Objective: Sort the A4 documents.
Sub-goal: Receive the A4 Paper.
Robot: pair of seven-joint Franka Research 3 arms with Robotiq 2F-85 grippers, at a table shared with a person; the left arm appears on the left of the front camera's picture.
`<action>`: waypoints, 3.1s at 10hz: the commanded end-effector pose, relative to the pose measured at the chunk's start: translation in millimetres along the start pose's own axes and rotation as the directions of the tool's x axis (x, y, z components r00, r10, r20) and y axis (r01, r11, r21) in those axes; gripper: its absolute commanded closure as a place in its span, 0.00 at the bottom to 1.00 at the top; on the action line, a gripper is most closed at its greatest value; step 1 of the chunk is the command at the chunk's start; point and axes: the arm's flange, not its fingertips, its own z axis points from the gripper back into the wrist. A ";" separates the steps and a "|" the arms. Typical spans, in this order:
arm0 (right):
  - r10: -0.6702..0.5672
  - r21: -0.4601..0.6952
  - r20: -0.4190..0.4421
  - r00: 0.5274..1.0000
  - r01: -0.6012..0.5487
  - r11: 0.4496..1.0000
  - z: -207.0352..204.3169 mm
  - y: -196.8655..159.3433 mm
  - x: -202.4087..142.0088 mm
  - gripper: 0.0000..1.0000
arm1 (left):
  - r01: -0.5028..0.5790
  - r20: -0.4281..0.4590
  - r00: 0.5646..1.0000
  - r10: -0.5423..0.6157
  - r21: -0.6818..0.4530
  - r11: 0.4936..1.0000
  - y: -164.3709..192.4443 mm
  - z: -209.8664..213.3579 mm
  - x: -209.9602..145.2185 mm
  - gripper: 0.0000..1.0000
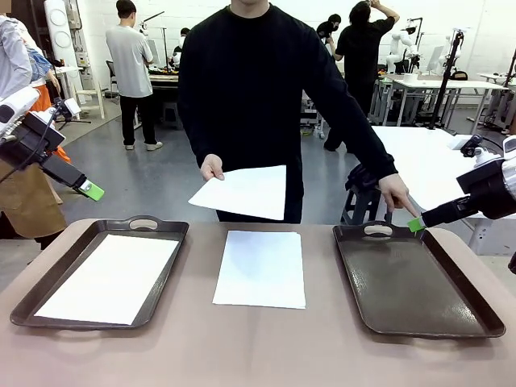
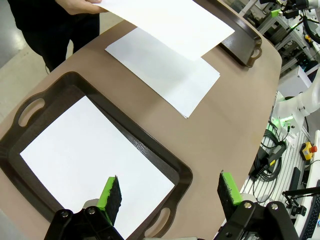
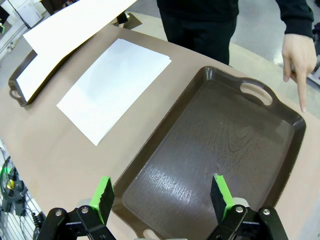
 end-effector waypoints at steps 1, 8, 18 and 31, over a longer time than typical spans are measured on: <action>-0.001 0.020 0.013 1.000 0.001 1.000 -3.7 -1.9 -0.3 0.00 | 0.010 -0.002 1.000 -0.010 -0.004 1.000 -0.5 -0.7 -0.2 0.00; -0.144 0.148 -0.059 0.988 0.151 0.977 -37.1 -8.0 3.0 0.00 | 0.010 -0.002 1.000 -0.010 -0.004 1.000 -0.5 -0.7 -0.2 0.00; -0.776 0.529 -0.271 0.569 0.762 0.374 -194.9 36.7 28.5 0.00 | 0.010 -0.002 1.000 -0.010 -0.004 1.000 -0.5 -0.7 -0.2 0.00; -0.740 0.701 -0.417 0.527 0.705 0.107 -281.0 36.3 67.6 0.00 | 0.010 -0.002 1.000 -0.010 -0.004 1.000 -0.5 -0.7 -0.2 0.00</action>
